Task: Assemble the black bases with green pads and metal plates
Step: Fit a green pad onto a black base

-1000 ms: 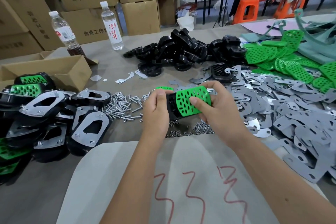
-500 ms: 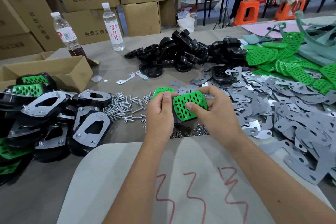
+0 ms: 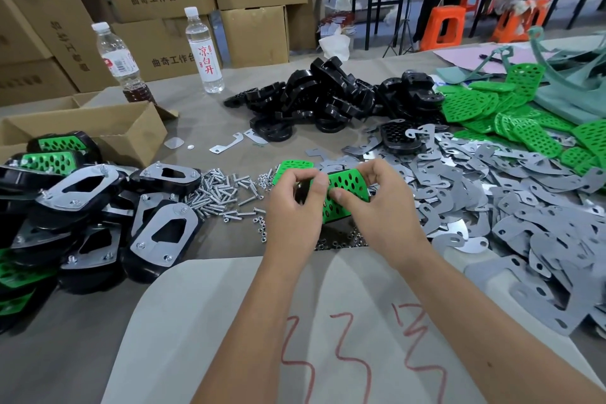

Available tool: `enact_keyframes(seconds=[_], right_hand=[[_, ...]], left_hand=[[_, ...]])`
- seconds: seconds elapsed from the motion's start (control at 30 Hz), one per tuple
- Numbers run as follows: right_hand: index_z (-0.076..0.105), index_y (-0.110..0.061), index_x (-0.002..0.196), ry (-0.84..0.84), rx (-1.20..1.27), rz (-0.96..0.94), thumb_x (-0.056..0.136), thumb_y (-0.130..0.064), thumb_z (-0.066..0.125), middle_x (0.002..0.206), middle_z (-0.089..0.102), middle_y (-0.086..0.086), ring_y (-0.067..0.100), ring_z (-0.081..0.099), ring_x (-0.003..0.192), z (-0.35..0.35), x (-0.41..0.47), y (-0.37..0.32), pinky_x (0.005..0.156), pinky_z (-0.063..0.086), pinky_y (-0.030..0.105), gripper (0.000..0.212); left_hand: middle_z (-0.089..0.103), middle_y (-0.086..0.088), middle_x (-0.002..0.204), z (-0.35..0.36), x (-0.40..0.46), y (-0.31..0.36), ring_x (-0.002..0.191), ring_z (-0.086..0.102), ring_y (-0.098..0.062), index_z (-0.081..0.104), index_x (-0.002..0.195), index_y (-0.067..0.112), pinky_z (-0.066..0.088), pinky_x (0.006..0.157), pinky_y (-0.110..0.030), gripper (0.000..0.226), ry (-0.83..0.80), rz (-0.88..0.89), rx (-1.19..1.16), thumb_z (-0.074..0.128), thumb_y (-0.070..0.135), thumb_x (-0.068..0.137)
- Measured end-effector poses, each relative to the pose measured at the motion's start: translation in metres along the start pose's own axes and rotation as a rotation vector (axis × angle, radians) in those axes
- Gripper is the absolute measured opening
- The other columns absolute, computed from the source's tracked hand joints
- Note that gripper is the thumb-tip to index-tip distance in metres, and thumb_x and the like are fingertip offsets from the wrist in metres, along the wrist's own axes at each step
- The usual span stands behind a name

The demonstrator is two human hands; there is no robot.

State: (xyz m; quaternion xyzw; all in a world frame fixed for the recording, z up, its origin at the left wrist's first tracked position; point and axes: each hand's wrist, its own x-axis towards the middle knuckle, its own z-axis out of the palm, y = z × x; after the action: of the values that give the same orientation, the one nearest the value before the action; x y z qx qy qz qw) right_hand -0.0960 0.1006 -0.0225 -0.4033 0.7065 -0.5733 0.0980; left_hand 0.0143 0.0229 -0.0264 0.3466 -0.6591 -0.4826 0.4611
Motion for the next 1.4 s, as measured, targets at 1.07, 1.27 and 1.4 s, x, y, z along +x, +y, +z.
enact_keyframes(seconds=[1.07, 1.27, 1.4], right_hand=[[0.065, 0.005, 0.119, -0.24, 0.65, 0.209, 0.097, -0.01, 0.063, 0.113, 0.073, 0.026, 0.036, 0.073, 0.1, -0.028, 0.011, 0.004, 0.088, 0.061, 0.053, 0.027], [0.067, 0.0, 0.12, -0.311, 0.644, 0.25, 0.094, -0.016, 0.067, 0.114, 0.074, 0.019, 0.028, 0.074, 0.096, -0.03, 0.01, 0.006, 0.081, 0.063, 0.037, 0.031], [0.066, 0.005, 0.119, -0.469, 0.7, 0.234, 0.085, -0.017, 0.068, 0.099, 0.074, 0.014, 0.018, 0.066, 0.074, -0.035, 0.012, 0.006, 0.07, 0.058, 0.026, 0.04]], left_hand=[[0.078, -0.013, 0.109, -0.017, 0.006, 0.005, 0.102, 0.075, -0.029, 0.069, 0.115, 0.006, 0.062, 0.088, -0.046, 0.04, -0.328, -0.322, -0.473, 0.076, 0.018, 0.078], [0.077, -0.016, 0.111, -0.016, 0.005, 0.005, 0.099, 0.072, -0.031, 0.067, 0.117, 0.006, 0.059, 0.089, -0.051, 0.045, -0.287, -0.245, -0.331, 0.082, 0.0, 0.074], [0.076, -0.019, 0.113, -0.022, 0.004, 0.007, 0.099, 0.074, -0.031, 0.064, 0.122, -0.003, 0.062, 0.081, -0.043, 0.051, -0.321, -0.289, -0.494, 0.078, 0.0, 0.073]])
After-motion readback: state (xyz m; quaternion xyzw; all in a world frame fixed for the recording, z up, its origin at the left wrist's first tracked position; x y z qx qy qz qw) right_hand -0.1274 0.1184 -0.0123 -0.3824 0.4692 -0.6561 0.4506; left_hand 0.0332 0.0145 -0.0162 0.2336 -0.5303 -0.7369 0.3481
